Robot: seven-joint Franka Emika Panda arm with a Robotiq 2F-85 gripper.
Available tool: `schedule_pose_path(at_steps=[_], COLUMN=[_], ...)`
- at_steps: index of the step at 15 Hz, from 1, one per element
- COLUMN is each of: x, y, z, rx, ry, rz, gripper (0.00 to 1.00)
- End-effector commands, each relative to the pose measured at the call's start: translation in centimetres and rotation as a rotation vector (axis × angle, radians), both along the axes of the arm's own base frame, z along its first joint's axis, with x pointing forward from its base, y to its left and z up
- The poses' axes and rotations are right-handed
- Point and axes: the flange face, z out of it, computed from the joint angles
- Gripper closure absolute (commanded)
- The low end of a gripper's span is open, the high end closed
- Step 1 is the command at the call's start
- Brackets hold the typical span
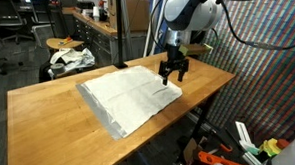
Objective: Fold the cloth
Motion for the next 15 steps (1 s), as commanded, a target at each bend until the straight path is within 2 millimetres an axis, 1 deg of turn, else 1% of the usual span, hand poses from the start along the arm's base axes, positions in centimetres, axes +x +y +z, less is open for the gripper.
schedule_pose_path(at_steps=[1,4,7,10,15], x=[1.8,2.4,3.2,3.8,4.7], y=[-3.7,-6.4,-8.3,-9.6,-11.1], z=[-1.9,-3.8,-5.3,-6.5,-8.1], rx=[0.061,0.087,0.111,0.113,0.091], ry=[0.025,0.011,0.002,-0.008,-0.015], rz=[-0.007,-0.029,-0.041,-0.049,-0.061], gripper=[0.00,0.00,0.00,0.00,0.00])
